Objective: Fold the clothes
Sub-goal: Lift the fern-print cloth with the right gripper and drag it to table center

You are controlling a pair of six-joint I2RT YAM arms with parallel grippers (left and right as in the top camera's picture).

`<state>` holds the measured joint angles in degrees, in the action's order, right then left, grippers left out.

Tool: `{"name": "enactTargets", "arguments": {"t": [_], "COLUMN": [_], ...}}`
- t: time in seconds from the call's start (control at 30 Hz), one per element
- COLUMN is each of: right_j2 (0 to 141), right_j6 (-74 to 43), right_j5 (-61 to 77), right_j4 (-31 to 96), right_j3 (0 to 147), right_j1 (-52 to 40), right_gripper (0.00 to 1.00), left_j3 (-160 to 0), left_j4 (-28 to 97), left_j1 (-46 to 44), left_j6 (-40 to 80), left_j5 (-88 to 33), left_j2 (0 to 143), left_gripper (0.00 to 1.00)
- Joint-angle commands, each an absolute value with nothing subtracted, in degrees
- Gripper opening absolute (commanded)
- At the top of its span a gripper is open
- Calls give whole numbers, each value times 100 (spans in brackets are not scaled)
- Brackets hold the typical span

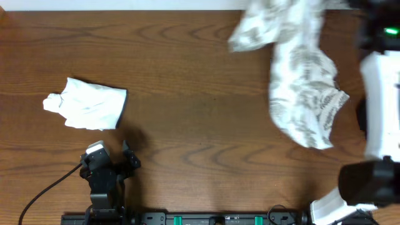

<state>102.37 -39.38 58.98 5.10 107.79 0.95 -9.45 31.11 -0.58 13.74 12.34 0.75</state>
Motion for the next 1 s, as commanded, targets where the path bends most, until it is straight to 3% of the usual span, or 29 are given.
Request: {"name": "enactTargets", "arguments": {"t": [0.0,0.3,0.37,0.43,0.53,0.63,0.97], "right_j2": [10355,10702,10731,10737,10737,10737,10779], "right_j6": [-3197,-980,-523,-137,145,139,-148], "right_j5": [6069,3813,3214,2661,2082,1806,1052], "right_j4": [858,3048,3398,3634,3859,4001,5231], "right_j3": [10906,10906,10906,10906,10906,10906,10895], "right_j1": [-637,-2071,-2324,-2521,-2674,-2648,-1962], "right_gripper": [25,28,38,58,74,80,86], "left_j3": [-847,-847,-847,-847,-847,-847,-847], "left_j4": [3120,3120,3120,3120,3120,3120,3116], "left_j1": [-34,-34,-34,-34,-34,-34,-34], "left_j6": [1426,1426,1426,1426,1426,1426,1426], "left_j5": [1282,1282,1282,1282,1282,1282,1282], "left_j2": [78,78,78,78,78,78,78], "left_gripper": [98,98,98,98,98,98,98]}}
